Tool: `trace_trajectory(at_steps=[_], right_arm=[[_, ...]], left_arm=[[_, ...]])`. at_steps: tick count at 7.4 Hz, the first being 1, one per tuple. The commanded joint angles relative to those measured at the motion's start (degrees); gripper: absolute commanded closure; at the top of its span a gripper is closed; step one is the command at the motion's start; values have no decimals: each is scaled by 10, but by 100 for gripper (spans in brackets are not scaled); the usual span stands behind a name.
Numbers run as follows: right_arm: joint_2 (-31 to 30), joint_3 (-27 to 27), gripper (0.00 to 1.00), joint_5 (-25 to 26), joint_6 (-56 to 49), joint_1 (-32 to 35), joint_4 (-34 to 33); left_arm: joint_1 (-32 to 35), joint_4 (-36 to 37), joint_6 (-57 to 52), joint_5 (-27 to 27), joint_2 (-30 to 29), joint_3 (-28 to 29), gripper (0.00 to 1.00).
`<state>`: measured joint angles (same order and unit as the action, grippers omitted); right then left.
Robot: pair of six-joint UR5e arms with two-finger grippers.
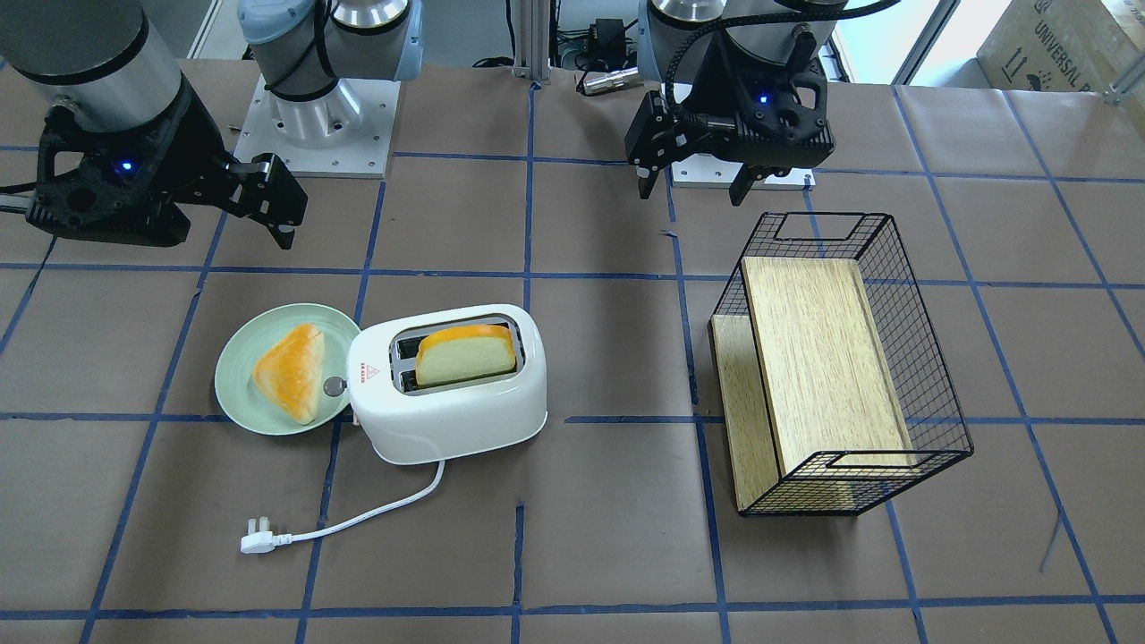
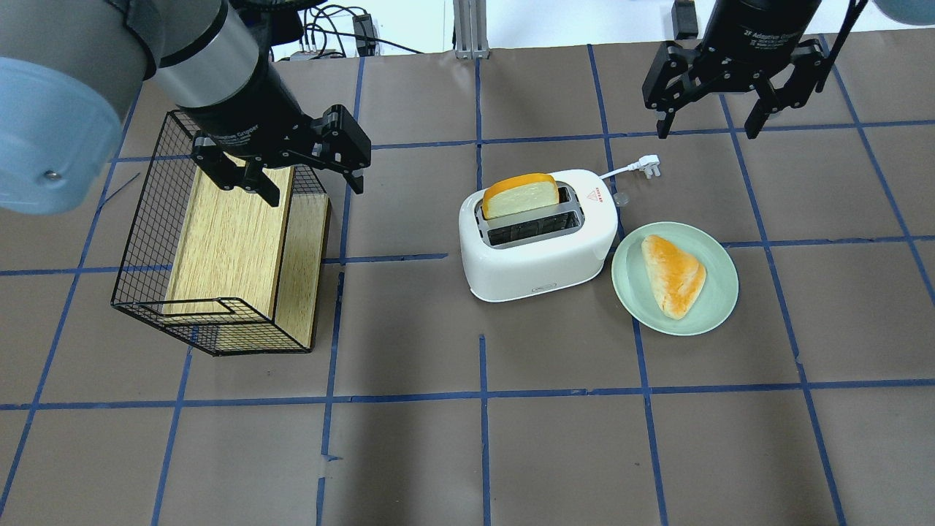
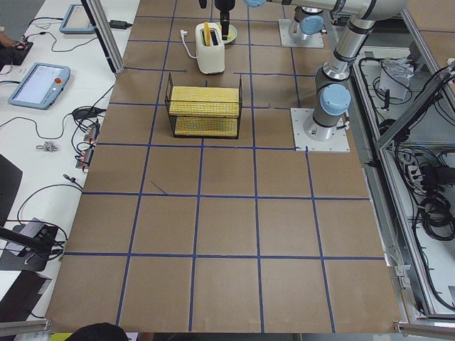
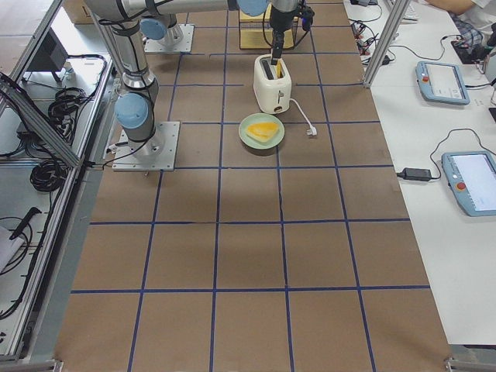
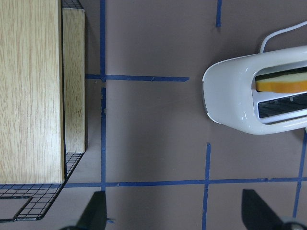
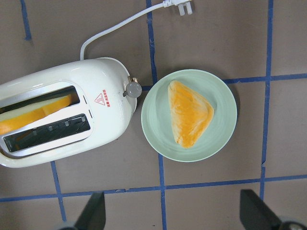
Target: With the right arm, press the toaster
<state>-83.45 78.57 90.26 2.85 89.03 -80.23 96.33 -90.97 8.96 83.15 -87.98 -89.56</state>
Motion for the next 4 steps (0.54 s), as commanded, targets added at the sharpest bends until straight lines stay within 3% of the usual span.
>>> trace_trajectory(at_steps=[1,4], right_arm=[[0,0,0,0,1,0,-2],[-2,0,0,-1,1,1,5]], left_arm=[[0,0,0,0,-1,0,0],[0,0,0,0,0,0,0]])
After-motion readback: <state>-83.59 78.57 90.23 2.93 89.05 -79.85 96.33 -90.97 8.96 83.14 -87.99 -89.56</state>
